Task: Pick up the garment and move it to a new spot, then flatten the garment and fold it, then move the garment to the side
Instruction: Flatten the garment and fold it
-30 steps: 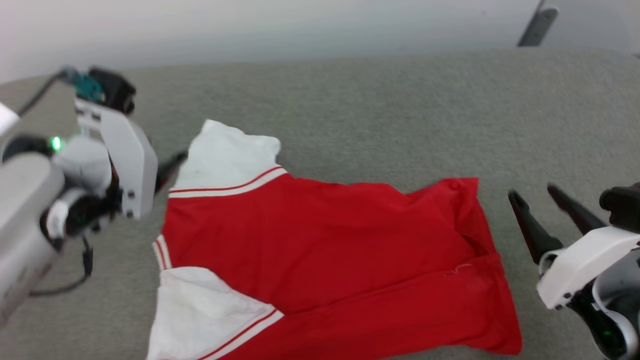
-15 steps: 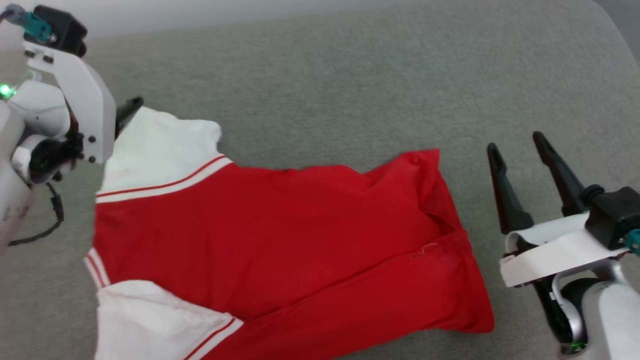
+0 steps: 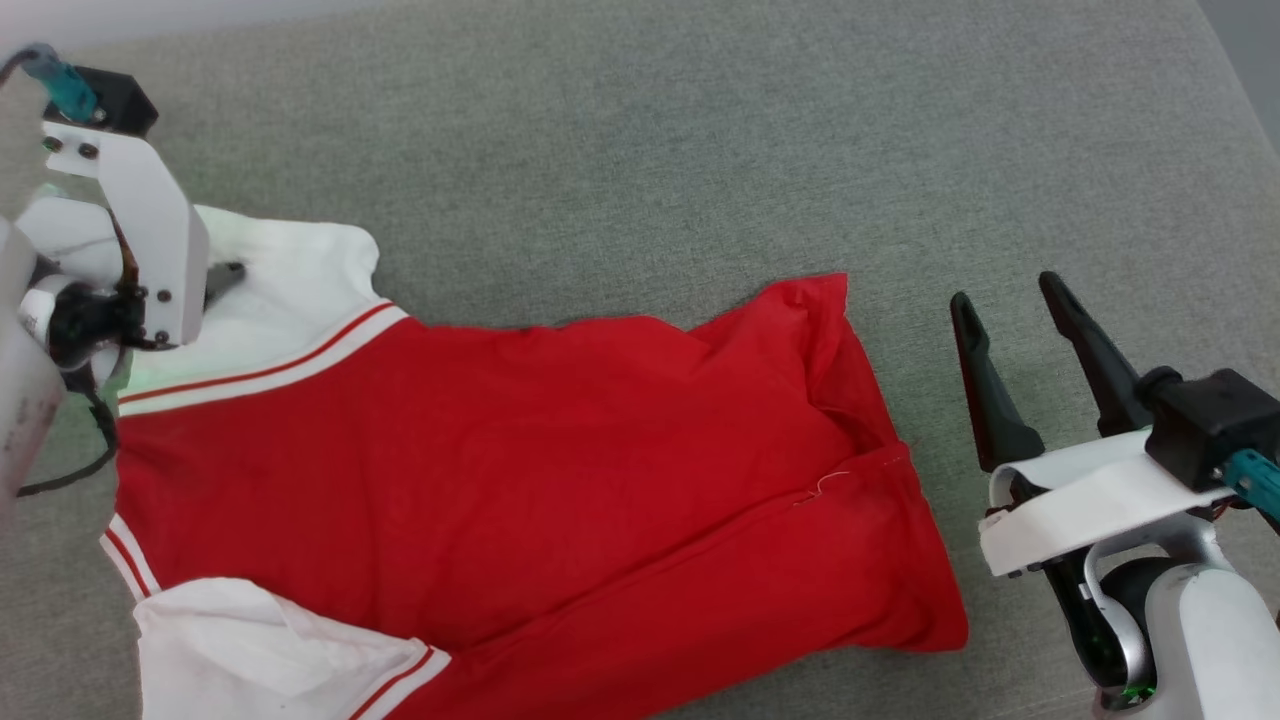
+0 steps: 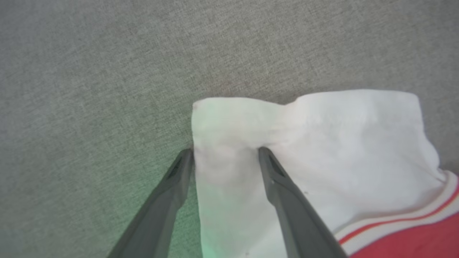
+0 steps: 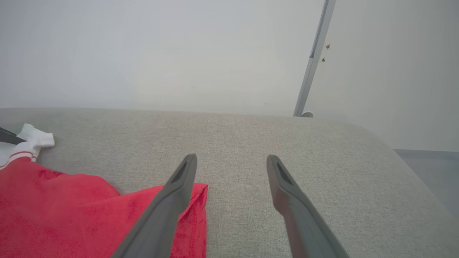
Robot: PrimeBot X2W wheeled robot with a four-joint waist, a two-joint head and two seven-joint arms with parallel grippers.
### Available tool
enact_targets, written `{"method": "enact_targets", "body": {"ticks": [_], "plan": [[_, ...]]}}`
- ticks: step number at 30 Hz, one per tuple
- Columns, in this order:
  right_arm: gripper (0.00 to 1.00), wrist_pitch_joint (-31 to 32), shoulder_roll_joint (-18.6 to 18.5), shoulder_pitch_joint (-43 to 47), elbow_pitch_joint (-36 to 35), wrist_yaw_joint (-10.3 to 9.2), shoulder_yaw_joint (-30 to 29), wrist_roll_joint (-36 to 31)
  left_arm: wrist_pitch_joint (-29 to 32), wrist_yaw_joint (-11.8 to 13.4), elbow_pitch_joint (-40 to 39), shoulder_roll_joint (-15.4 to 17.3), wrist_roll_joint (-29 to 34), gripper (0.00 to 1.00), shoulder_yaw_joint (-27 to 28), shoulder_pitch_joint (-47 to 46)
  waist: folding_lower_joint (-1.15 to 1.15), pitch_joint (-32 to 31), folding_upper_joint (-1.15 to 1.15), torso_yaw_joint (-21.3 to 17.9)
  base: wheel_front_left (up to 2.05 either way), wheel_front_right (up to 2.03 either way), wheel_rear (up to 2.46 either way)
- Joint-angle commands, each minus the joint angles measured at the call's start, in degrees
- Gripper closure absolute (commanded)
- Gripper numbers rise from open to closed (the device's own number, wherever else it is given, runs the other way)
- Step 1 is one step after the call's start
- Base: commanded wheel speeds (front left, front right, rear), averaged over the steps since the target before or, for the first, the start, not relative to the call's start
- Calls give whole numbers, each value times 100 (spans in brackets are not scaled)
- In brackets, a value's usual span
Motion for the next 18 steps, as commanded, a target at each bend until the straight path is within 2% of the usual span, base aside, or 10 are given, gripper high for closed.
{"method": "enact_targets", "body": {"ticks": [1, 2, 3, 10, 18], "plan": [[0, 54, 1, -64, 4, -10, -1, 60, 19, -2, 67, -23, -7, 31, -37, 71, 0, 8, 0, 1, 0, 0, 0], [0, 150, 1, -55, 30, -10, 39, 115, 66, -10, 143, -66, -63, 89, -31, 106, 0, 13, 0, 6, 0, 0, 0], [0, 215, -29, -67, 18, -10, 85, 136, 68, -14, 184, -99, -73, 100, -33, 111, 0, 19, 0, 13, 0, 0, 0], [0, 962, -73, -187, -46, -10, 243, 474, -86, -39, 320, -181, -84, 100, -31, -87, 0, 57, 0, 91, 0, 0, 0], [0, 2506, -116, -867, 249, -10, 401, 728, -196, -54, 218, -319, -97, 100, -114, -284, 0, 128, 0, 222, 0, 0, 0]]}}
